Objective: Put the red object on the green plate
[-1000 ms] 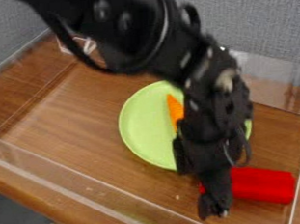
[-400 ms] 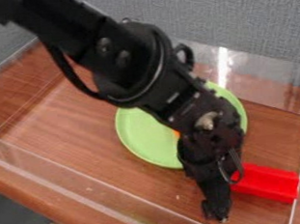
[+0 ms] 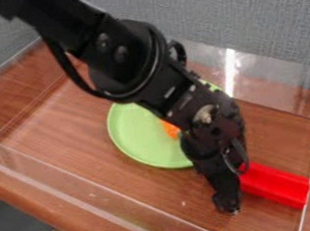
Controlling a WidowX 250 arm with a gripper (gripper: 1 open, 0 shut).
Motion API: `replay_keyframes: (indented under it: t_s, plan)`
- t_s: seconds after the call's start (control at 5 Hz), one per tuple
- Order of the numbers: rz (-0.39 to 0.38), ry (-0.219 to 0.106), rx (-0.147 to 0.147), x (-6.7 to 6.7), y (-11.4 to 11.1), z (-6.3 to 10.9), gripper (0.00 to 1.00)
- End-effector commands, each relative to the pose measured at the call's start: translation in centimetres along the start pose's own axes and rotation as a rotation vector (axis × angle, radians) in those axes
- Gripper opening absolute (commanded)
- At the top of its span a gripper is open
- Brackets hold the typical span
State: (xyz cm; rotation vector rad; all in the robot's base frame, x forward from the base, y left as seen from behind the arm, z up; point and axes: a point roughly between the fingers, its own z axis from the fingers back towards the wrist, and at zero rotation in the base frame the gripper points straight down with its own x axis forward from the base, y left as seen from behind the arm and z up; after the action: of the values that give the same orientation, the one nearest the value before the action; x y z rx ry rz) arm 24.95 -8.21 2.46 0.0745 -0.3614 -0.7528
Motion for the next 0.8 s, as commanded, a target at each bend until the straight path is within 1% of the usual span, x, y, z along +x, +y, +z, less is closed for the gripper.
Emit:
replay_keyframes:
  t_s: [0.0, 0.4, 0.6]
  plan:
    - [0.028, 0.022, 0.004, -0.6, 0.9, -0.7, 1.00]
    - [-0.078, -0.002, -0.040, -1.3, -0.1, -0.6, 1.00]
    - [-0.097, -0.003, -0.052, -0.6, -0.3, -0.7, 1.00]
